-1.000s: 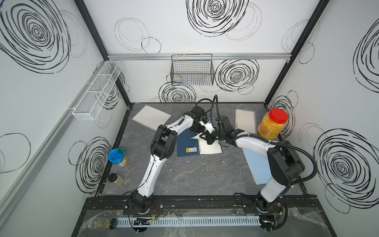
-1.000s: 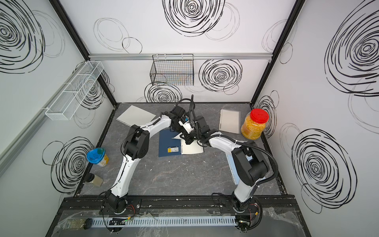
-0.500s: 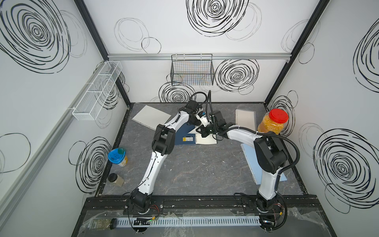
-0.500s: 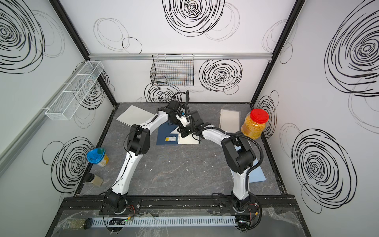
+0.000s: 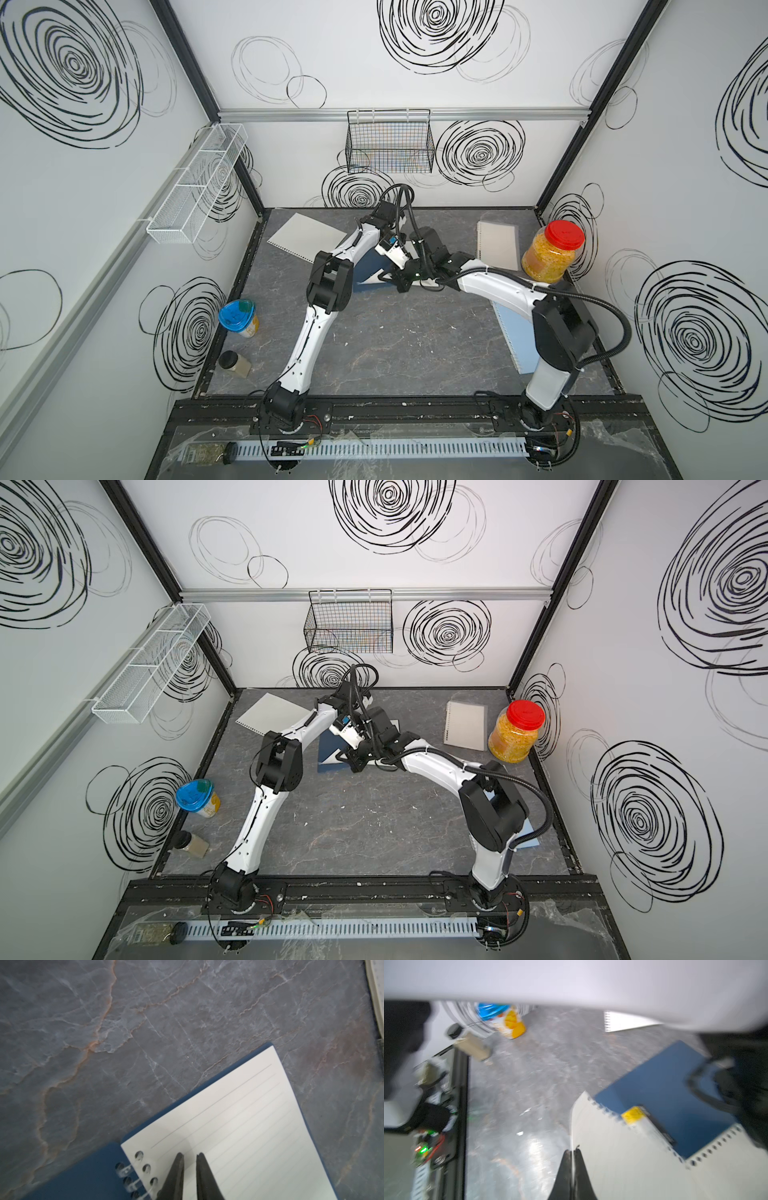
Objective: Tear off pages from different notebooks
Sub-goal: Tear off the paper from the notebook.
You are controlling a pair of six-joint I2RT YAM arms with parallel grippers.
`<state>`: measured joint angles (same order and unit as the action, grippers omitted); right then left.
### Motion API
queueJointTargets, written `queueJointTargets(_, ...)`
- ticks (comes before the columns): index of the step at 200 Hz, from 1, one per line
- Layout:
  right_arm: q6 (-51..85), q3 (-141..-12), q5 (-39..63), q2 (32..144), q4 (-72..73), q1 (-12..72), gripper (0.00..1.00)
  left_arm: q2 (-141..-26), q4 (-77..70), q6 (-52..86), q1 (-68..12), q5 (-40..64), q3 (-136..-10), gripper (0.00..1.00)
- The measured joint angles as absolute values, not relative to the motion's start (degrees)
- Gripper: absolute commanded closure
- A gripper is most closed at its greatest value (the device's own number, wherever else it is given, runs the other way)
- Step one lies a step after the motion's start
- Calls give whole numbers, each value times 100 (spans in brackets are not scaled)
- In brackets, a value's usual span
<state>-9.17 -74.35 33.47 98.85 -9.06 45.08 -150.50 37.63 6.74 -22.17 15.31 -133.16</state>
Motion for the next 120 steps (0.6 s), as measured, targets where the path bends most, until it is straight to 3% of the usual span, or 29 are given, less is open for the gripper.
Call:
queueJointTargets(41,-1378,-7002,4121,8989,-963,4821,100,-15148,3756,738,-2235,1433,-13472,84)
queueJointTargets(120,-768,-6742,3588,9028,-676,4073,100,-15109,3747,749,-2263,1400,-13454,77)
